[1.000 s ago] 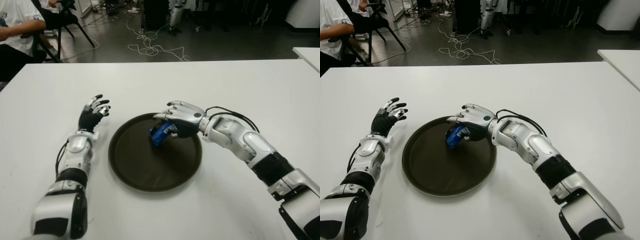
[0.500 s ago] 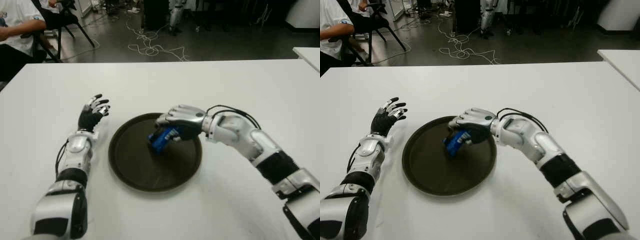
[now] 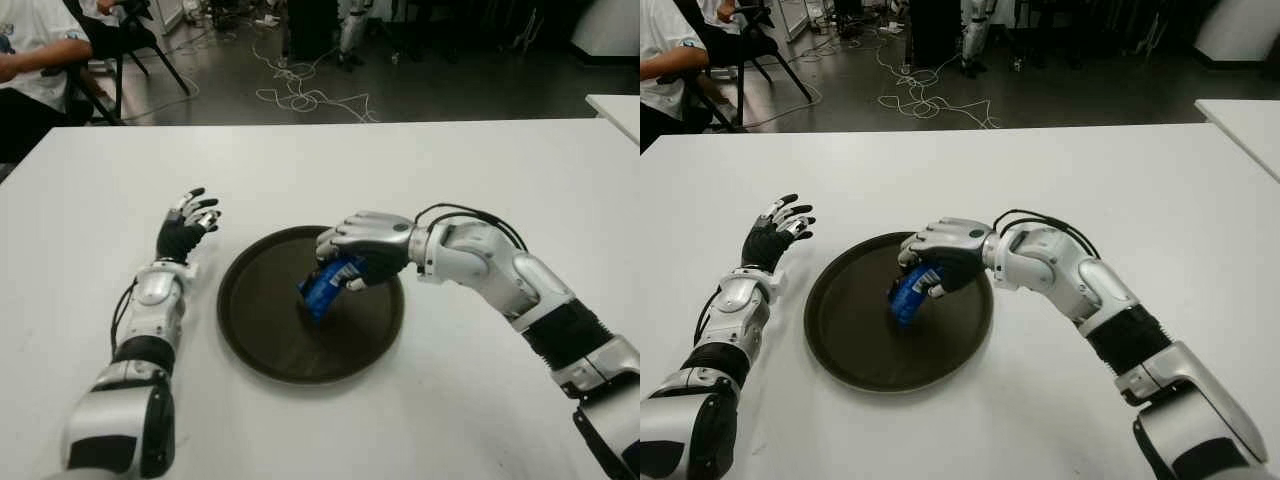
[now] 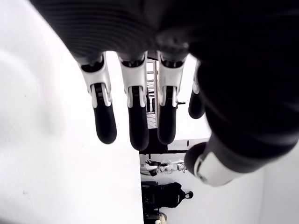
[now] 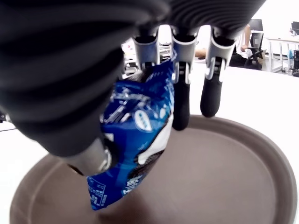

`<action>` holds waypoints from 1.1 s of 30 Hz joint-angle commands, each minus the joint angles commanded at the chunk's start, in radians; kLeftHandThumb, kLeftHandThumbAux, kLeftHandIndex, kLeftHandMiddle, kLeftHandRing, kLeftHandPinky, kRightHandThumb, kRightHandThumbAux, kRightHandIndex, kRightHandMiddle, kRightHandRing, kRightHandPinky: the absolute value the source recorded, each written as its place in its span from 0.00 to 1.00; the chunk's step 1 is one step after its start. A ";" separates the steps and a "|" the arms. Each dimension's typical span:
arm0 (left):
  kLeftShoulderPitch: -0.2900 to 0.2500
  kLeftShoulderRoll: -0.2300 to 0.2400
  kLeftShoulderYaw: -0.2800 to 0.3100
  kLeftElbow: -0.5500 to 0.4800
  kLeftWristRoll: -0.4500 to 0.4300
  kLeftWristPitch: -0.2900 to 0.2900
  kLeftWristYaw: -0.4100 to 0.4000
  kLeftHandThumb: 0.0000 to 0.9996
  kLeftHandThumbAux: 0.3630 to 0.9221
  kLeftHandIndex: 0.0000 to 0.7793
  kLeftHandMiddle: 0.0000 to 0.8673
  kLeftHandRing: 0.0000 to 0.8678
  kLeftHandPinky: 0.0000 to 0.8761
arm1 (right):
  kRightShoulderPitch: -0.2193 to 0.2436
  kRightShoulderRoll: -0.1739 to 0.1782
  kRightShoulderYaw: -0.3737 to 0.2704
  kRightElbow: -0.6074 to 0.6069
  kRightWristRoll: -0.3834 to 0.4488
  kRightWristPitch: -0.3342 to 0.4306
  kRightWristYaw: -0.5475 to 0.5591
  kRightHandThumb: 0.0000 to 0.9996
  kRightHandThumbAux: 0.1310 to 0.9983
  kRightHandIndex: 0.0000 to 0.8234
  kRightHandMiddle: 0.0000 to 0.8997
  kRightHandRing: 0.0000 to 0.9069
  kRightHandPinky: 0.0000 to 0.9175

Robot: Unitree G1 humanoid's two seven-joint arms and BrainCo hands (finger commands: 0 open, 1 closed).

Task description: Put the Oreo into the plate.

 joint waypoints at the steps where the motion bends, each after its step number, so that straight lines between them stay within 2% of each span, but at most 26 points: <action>1: 0.000 0.000 -0.001 0.000 0.001 -0.001 0.000 0.31 0.65 0.21 0.31 0.31 0.34 | -0.002 0.000 -0.001 0.004 0.001 -0.001 -0.001 0.70 0.70 0.50 0.46 0.42 0.42; 7: -0.001 0.000 -0.005 0.002 0.005 0.001 0.008 0.28 0.64 0.21 0.30 0.31 0.33 | -0.003 -0.002 -0.009 0.013 -0.010 -0.009 -0.014 0.69 0.70 0.50 0.50 0.47 0.45; 16: -0.001 0.000 -0.007 0.002 0.005 -0.003 0.009 0.29 0.66 0.22 0.31 0.30 0.32 | -0.009 -0.019 -0.016 0.011 -0.022 -0.043 -0.041 0.69 0.70 0.50 0.53 0.51 0.48; 23: -0.003 -0.004 0.000 0.001 -0.006 0.005 0.009 0.30 0.67 0.22 0.32 0.32 0.34 | -0.006 -0.020 -0.021 0.007 -0.019 -0.032 -0.039 0.69 0.70 0.50 0.54 0.51 0.46; 33: -0.003 -0.005 0.002 -0.002 -0.010 0.014 0.011 0.31 0.66 0.22 0.31 0.31 0.33 | -0.014 -0.024 -0.018 0.002 -0.020 -0.033 -0.026 0.69 0.69 0.50 0.53 0.50 0.44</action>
